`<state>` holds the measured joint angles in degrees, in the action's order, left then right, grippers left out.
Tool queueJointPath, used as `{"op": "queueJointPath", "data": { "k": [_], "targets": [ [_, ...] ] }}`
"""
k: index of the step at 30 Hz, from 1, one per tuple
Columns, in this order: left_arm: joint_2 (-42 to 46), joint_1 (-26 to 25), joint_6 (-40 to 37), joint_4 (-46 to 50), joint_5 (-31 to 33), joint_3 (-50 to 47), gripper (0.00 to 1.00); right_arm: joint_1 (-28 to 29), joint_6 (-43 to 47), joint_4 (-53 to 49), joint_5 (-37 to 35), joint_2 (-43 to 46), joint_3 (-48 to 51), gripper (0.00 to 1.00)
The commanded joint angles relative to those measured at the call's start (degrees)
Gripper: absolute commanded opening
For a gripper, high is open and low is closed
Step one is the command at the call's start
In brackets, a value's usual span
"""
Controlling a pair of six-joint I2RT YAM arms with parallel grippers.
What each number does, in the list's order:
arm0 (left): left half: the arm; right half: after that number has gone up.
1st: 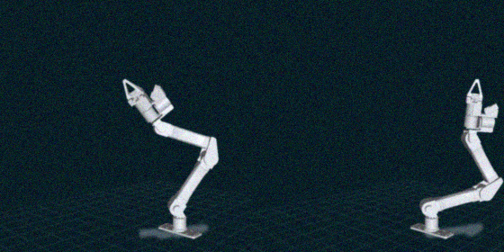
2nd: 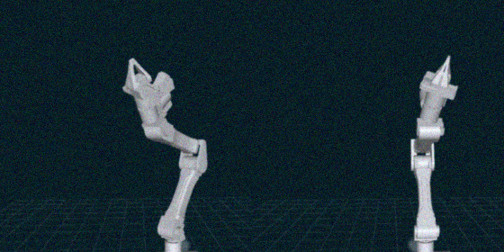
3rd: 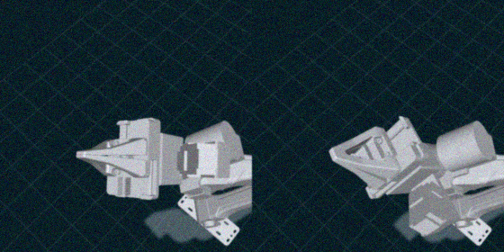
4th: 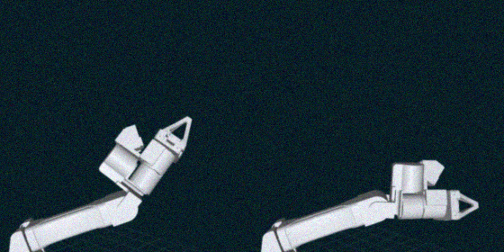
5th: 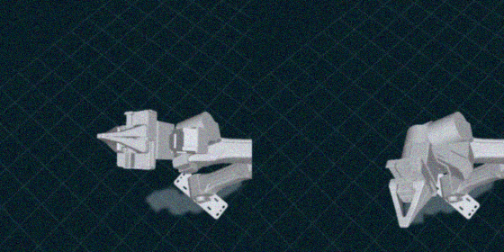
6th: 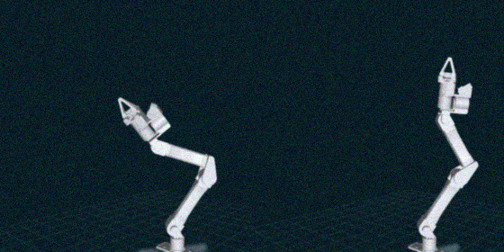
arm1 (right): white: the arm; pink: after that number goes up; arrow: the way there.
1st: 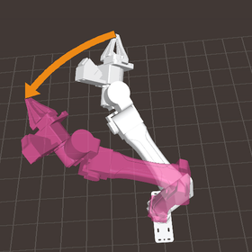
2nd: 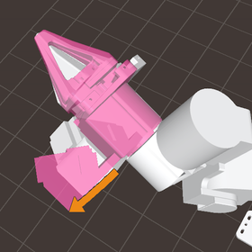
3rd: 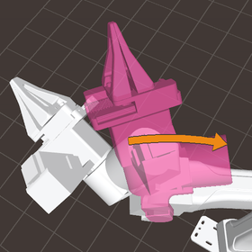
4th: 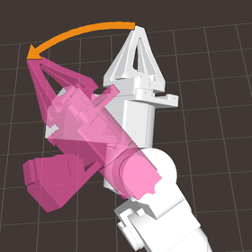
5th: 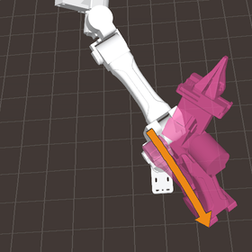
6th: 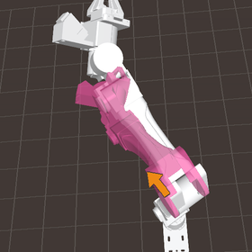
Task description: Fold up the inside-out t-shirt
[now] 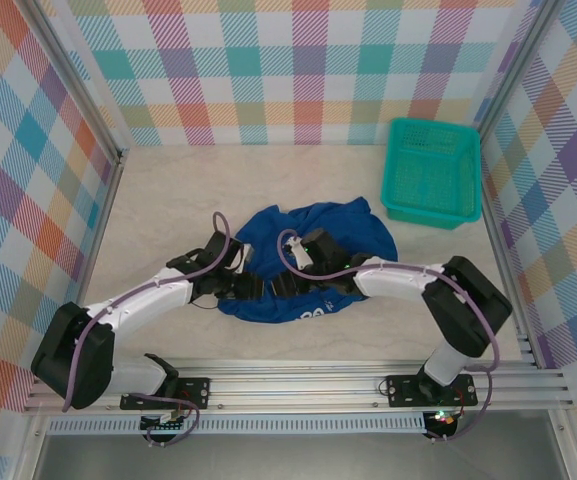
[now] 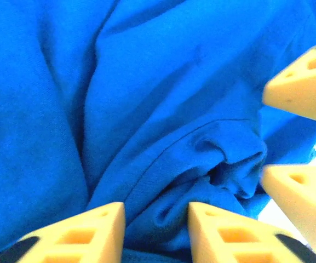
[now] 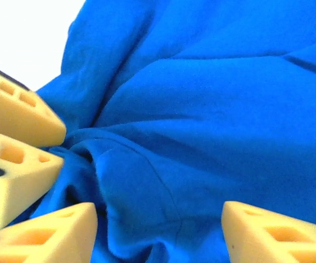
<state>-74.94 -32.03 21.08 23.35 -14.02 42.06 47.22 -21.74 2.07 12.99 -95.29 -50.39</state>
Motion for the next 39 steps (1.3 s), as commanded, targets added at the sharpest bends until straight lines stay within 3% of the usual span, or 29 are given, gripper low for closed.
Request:
{"op": "queueJointPath", "data": {
  "k": [1, 3, 6, 9, 14, 18, 23, 29, 32, 35, 37, 39],
  "targets": [
    [1.95, -0.13, 1.41, -1.97, -1.51, -2.73, 0.27, 0.68, -1.29, 3.15, 2.57, -3.12, -2.01, 0.54],
    [2.57, -0.13, 1.88, -2.75, -1.36, -3.77, 0.23, 0.68, -1.46, 3.81, 3.95, -4.82, -2.87, 0.44],
    [3.05, -0.03, 1.90, -2.82, -0.18, -4.37, 0.13, 0.61, -0.14, 1.56, 3.74, -4.91, -4.44, 0.17],
    [4.64, 0.00, 1.92, -3.23, 2.53, -5.05, 0.06, -0.68, 3.50, -2.68, 2.71, 0.48, -4.49, 0.00],
    [9.76, 0.04, 2.05, -9.77, 2.77, -6.77, 0.05, -6.16, 0.33, 4.03, 13.05, 12.94, 3.03, 0.00],
    [13.25, 0.04, 1.18, -13.05, 1.29, -7.07, 0.10, -7.05, -1.85, 11.24, 17.33, 17.69, 7.48, 0.00],
    [18.68, -0.26, 0.18, -15.61, -2.56, -6.56, 0.49, -7.41, -2.82, 13.23, 17.57, 18.85, 7.94, 0.00],
    [14.05, -1.31, -4.15, -11.79, -5.65, -3.54, 0.63, -7.85, -3.39, 14.46, 17.35, 19.41, 8.11, 0.00],
    [11.92, -2.58, -5.16, -12.48, -8.29, -3.41, 0.65, -8.19, -4.32, 14.29, 16.88, 19.99, 7.95, 0.00],
    [10.54, -3.60, -5.44, -14.04, -6.90, -3.55, 0.65, -8.20, -4.63, 14.37, 17.31, 20.14, 7.60, 0.00],
    [8.75, -3.65, -5.27, -14.26, -3.28, -2.92, 0.56, -8.31, -4.39, 14.41, 17.68, 20.31, 7.82, 0.00],
    [6.87, -3.58, -5.21, -14.30, -0.86, -1.65, 0.39, -8.52, -3.15, 12.62, 16.99, 21.43, 8.10, 0.00]
  ]
}}
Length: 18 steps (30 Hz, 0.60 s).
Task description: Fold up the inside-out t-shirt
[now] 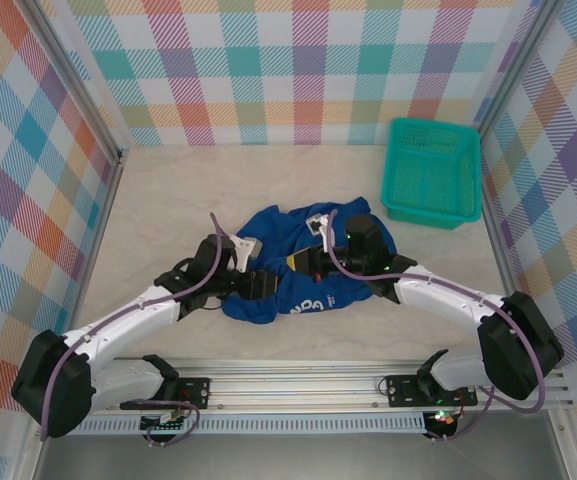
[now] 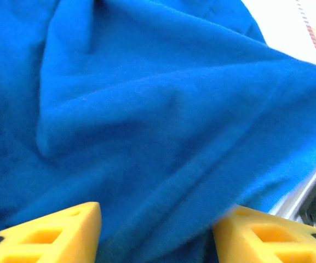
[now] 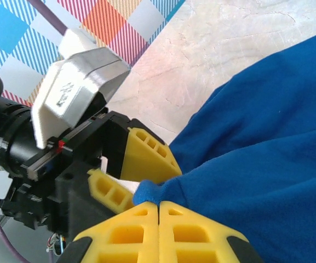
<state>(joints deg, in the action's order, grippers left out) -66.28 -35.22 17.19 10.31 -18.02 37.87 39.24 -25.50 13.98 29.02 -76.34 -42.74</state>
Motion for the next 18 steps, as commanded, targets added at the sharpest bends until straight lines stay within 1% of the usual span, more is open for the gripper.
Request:
{"op": "queueJointPath", "data": {
  "k": [1, 2, 3, 5, 6, 7, 9, 10, 11, 13, 14, 16, 18],
  "targets": [
    [-2.64, -0.42, -1.40, -1.13, 3.24, 3.34, 0.31, -0.94, 1.53, -1.35, -0.44, 3.52, 0.42, 0.00],
    [-3.13, -0.44, -1.58, -0.45, 3.67, 4.09, 0.22, -1.45, 2.49, -4.18, -2.84, 4.91, 0.34, 0.00],
    [-3.16, -0.46, -2.26, 0.51, 4.28, 4.76, 0.16, -1.75, 3.13, -7.40, -6.18, 6.24, -0.05, 0.00],
    [-1.75, -0.31, -4.63, 1.28, 4.44, 4.90, 0.06, -1.80, 4.48, -17.22, -18.19, 8.58, -1.94, 0.00],
    [-0.68, -0.22, -5.46, 0.46, 3.24, 4.55, 0.02, -1.80, 4.39, -20.29, -22.55, 9.29, -2.29, 0.00],
    [0.69, -0.16, -6.05, -1.33, 1.22, 3.94, 0.00, -1.67, 5.13, -22.23, -25.58, 9.96, -2.22, 0.00],
    [2.68, -0.24, -6.44, -5.77, -3.16, 2.77, 0.00, -0.37, 8.75, -22.41, -27.07, 11.06, -1.53, 0.00],
    [3.54, -0.19, -6.46, -8.10, -5.11, 2.24, 0.00, 0.85, 12.10, -22.21, -26.62, 11.68, -1.47, 0.05],
    [4.17, -0.28, -6.89, -9.57, -6.29, 2.12, 0.00, 2.31, 16.18, -22.21, -26.47, 12.48, -1.60, 0.16],
    [4.79, -0.24, -7.91, -10.23, -6.31, 2.25, 0.00, 4.56, 23.16, -21.99, -25.13, 14.17, -2.00, 0.36],
    [4.99, -0.28, -8.43, -10.01, -5.77, 2.45, 0.00, 5.02, 25.58, -21.90, -23.84, 14.81, -2.37, 0.43],
    [4.94, -0.28, -9.05, -9.10, -5.58, 3.13, 0.00, 5.51, 28.19, -22.39, -21.91, 14.81, -3.58, 0.51],
    [4.50, -0.26, -9.10, -8.02, -5.86, 3.99, 0.00, 6.44, 30.48, -23.27, -20.94, 13.67, -5.03, 0.56]
  ]
}}
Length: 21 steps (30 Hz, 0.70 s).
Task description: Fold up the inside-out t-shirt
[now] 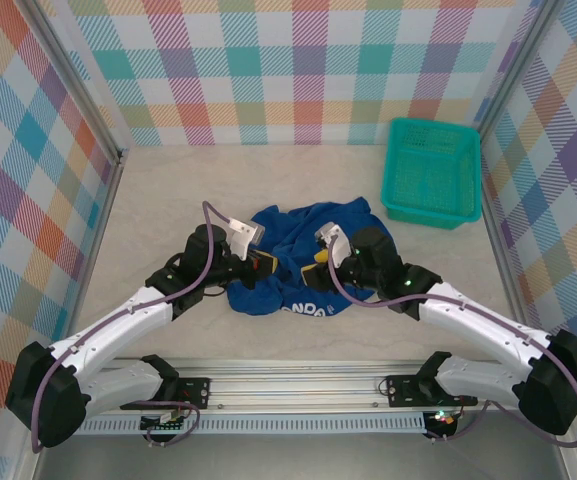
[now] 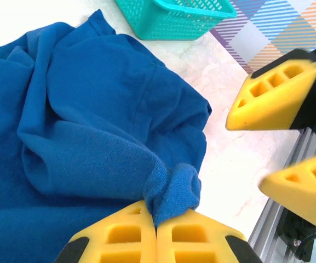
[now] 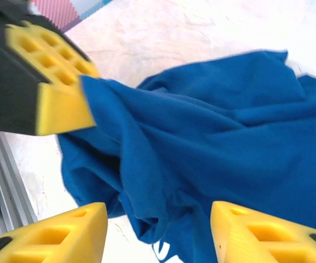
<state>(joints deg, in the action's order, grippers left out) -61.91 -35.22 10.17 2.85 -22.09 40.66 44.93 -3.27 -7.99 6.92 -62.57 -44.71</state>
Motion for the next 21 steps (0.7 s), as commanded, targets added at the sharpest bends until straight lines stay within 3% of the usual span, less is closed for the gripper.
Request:
{"op": "queueJointPath", "data": {
  "k": [1, 5, 10, 11, 13, 14, 16, 17, 18, 20, 21],
  "targets": [
    [-0.16, -0.29, -2.04, -0.22, -1.85, 1.55, 0.00, 1.65, 8.45, -1.45, 0.88, -1.18, -3.72, 0.57],
    [-0.55, -0.28, -1.74, -0.01, -2.93, 1.93, 0.00, 4.43, 10.19, 0.33, -2.59, -6.42, -5.49, 0.63],
    [0.10, -0.26, -1.78, 0.69, -2.90, 1.96, 0.00, 4.66, 10.22, 4.67, -5.17, -14.14, -6.88, 0.63],
    [0.37, -0.23, -1.87, 1.04, -2.52, 2.00, 0.00, 4.63, 9.77, 5.55, -5.81, -15.60, -6.86, 0.58],
    [1.16, -0.24, -2.00, 1.72, -0.86, 1.89, 0.00, 3.74, 9.42, 4.57, -6.57, -17.23, -7.43, 0.32],
    [1.70, -0.29, -1.87, 2.54, 2.28, 1.71, 0.00, 2.70, 6.75, 3.60, -4.16, -16.80, -7.75, 0.20],
    [2.56, -0.28, -0.54, 4.75, 12.95, 1.32, 0.00, -0.38, 3.61, 4.61, 6.19, -13.91, -6.69, 0.06],
    [2.39, -0.29, 0.81, 6.87, 20.62, 1.44, 0.01, -2.41, 1.01, 5.99, 12.97, -12.40, -5.86, 0.03],
    [1.83, -0.29, 1.47, 8.84, 25.30, 1.96, 0.07, -4.01, -1.87, 7.87, 18.28, -11.64, -5.30, 0.00],
    [-0.31, -0.46, 0.83, 12.50, 27.46, 4.16, 0.25, -5.77, -10.30, 14.39, 27.23, -11.80, -4.11, 0.00],
    [-1.03, -0.67, 1.05, 13.50, 27.24, 4.91, 0.28, -5.81, -13.64, 18.22, 29.77, -12.53, -3.59, 0.00]
  ]
}}
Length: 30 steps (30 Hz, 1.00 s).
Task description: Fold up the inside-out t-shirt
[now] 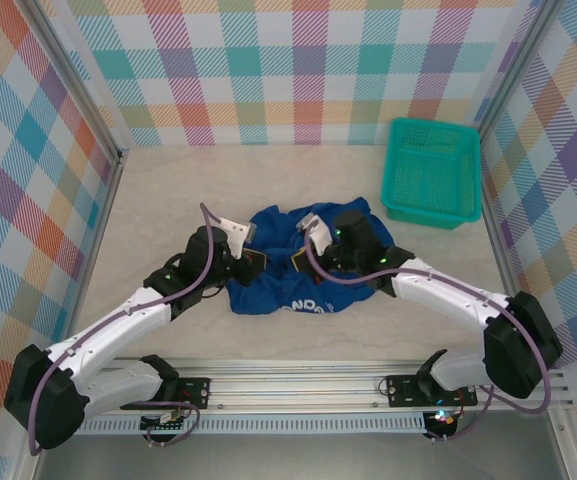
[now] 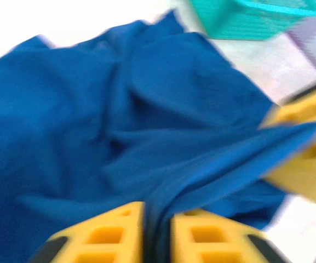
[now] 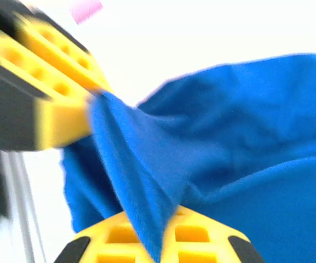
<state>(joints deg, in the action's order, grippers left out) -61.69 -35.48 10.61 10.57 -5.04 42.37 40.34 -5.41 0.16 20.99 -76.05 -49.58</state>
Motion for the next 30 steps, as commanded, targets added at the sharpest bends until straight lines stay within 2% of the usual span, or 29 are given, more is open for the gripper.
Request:
{"op": "queueJointPath", "data": {
  "k": [1, 3, 5, 8, 10, 14, 18, 22, 24, 27, 30],
  "targets": [
    [-1.73, -0.90, 0.74, 6.91, 9.35, 3.65, 0.30, -1.27, -15.98, 14.59, 18.12, -0.20, 2.02, 0.00],
    [-1.61, -2.04, 0.75, 6.90, 8.82, 3.54, 0.37, -1.30, -22.43, 22.67, 20.19, -2.17, 3.51, 0.00],
    [-1.21, -2.74, 1.47, 8.81, 11.25, 3.81, 0.42, -1.31, -26.62, 28.97, 21.50, -3.68, 4.50, 0.00],
    [1.83, -3.10, 2.11, 12.04, 13.96, 4.16, 0.47, -1.36, -27.18, 29.24, 20.71, -4.70, 4.34, 0.00],
    [5.84, -3.38, 1.72, 11.26, 11.18, 3.00, 0.50, -1.61, -26.60, 28.32, 20.40, -4.96, 4.15, 0.00],
    [12.45, -3.87, -0.47, 5.89, 0.46, -1.30, 0.55, -2.84, -27.01, 27.43, 21.57, -5.41, 3.35, 0.00],
    [12.78, -3.93, -1.30, 0.74, -9.76, -2.59, 0.40, -4.35, -27.34, 25.85, 23.35, -5.00, 2.89, 0.00],
    [8.31, -3.96, -1.17, -2.06, -18.92, -1.67, 0.24, -4.91, -27.79, 25.11, 24.42, -4.84, 2.34, 0.00],
    [5.17, -3.97, -1.83, -0.93, -18.63, -0.74, 0.21, -5.18, -27.81, 24.81, 24.50, -4.56, 2.38, 0.00],
    [1.91, -3.76, -3.02, -0.70, -14.77, -0.18, 0.22, -5.42, -27.64, 24.45, 24.43, -4.28, 2.34, 0.00],
    [-0.60, -3.37, -3.51, -2.53, -14.50, 0.30, 0.26, -5.44, -27.43, 24.14, 24.61, -4.24, 2.30, 0.00]
  ]
}}
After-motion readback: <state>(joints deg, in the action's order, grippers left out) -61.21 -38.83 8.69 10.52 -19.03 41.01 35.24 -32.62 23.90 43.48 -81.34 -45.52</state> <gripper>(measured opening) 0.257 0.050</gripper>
